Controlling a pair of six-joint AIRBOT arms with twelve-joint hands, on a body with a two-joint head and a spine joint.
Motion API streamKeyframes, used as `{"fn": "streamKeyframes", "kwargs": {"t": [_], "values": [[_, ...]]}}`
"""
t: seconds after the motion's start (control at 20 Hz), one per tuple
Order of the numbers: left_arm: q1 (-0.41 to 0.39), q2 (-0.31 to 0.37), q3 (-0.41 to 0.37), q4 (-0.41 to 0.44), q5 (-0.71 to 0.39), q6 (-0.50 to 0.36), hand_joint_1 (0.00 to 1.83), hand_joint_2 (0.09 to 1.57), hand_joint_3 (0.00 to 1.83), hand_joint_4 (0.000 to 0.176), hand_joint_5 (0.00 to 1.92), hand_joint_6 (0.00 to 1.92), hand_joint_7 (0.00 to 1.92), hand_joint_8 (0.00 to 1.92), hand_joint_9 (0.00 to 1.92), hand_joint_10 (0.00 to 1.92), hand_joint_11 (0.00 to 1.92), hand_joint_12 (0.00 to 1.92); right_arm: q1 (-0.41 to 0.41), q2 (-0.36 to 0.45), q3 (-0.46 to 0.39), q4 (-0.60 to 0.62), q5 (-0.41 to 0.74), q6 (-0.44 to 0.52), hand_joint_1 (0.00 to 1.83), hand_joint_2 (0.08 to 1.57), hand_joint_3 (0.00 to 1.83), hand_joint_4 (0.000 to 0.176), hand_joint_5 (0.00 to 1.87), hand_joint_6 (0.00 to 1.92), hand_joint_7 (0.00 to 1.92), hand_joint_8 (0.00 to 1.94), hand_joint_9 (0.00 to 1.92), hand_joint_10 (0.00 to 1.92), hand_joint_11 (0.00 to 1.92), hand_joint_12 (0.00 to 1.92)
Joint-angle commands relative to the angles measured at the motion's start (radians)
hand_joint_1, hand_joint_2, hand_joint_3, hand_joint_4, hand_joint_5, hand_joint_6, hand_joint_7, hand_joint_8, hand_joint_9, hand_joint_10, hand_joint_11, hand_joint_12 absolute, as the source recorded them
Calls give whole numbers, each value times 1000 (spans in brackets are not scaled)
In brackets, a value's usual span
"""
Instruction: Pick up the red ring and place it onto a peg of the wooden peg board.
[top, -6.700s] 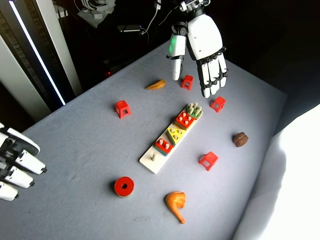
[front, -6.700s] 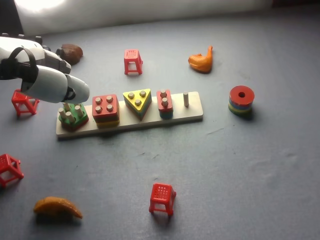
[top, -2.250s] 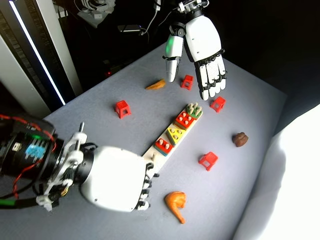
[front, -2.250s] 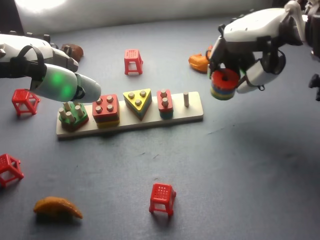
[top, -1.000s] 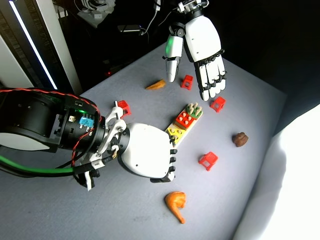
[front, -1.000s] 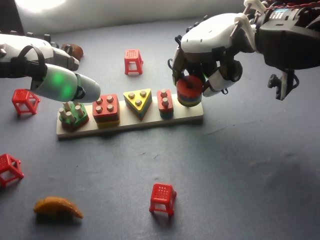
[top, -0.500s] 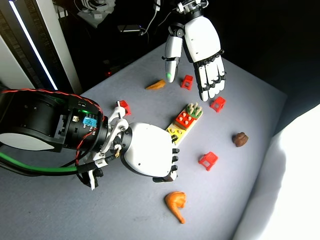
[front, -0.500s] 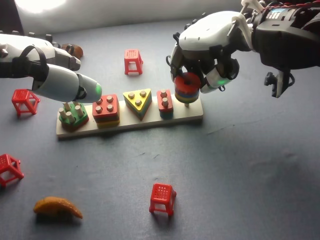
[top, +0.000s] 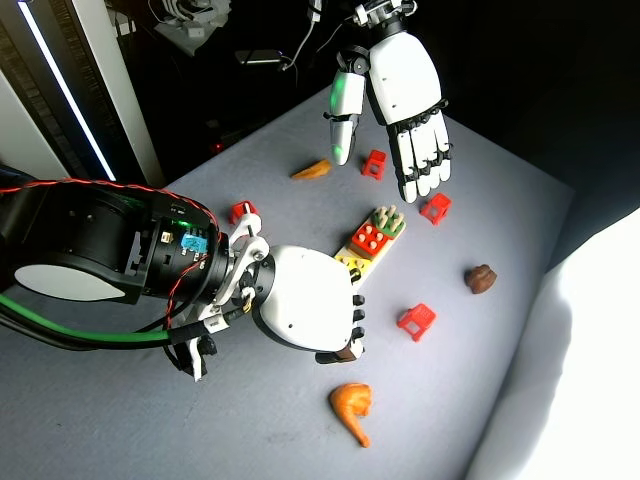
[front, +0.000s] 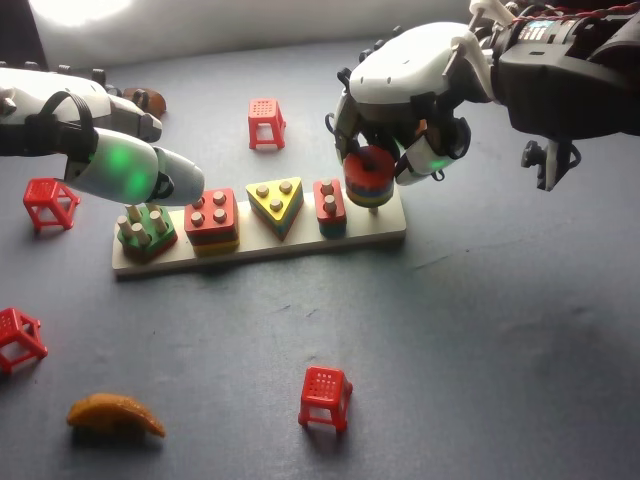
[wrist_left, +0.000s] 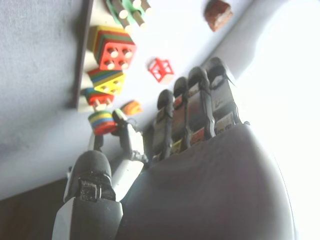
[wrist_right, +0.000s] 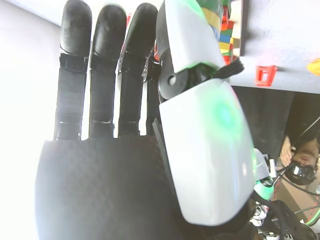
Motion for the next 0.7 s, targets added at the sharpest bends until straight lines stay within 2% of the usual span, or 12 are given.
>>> {"fn": "streamKeyframes", "kwargs": {"t": [0.0,0.15,0.3,0.35,0.4,0.5,0.55,0.6,0.65], "values": [[-9,0,2,49,-35,4,0,1238,0,0,151,0,139,0,109,2,0,160,2,-1,5,-1,117,0,1369,1120,0,0,928,1028,969,919,903,1223,710,1290],[-9,0,2,49,-35,4,0,1236,0,0,122,1,120,0,94,1,0,132,-7,-11,6,-22,127,0,1355,1156,2,0,869,1146,890,1049,819,1318,644,1304],[-9,0,2,49,-35,4,0,1237,0,0,125,3,131,4,102,3,0,139,-29,-24,22,-36,145,0,1355,1156,0,0,862,1174,912,1020,812,1305,653,1293],[-9,0,2,49,-35,4,0,1233,0,0,126,3,131,3,102,3,0,143,-33,-27,27,-36,151,0,1214,1177,3,0,844,1217,878,1118,807,826,621,1290],[-9,0,2,49,-35,4,0,1234,0,0,120,0,125,1,98,1,0,142,-37,-29,31,-36,156,0,1191,1172,4,20,840,1212,906,1096,886,551,623,1277],[-9,0,2,49,-35,4,0,1235,0,0,120,0,122,1,97,0,0,119,-41,-30,30,-36,157,1,1178,1201,0,0,750,1358,897,1098,903,224,539,1218],[-9,0,2,49,-35,4,0,1242,2,0,125,2,124,1,98,0,0,130,-42,-30,30,-36,157,1,1129,1209,0,0,602,652,694,511,760,114,353,1201],[-9,1,2,49,-35,4,0,1238,0,0,121,0,120,0,94,0,0,134,-44,-30,29,-36,156,2,1139,1169,0,0,605,286,675,186,688,52,277,1107],[-9,1,2,49,-35,4,0,1237,0,0,119,0,118,0,92,0,0,146,-46,-29,27,-36,155,2,1124,1156,0,0,597,113,644,54,625,15,202,1065]]}}
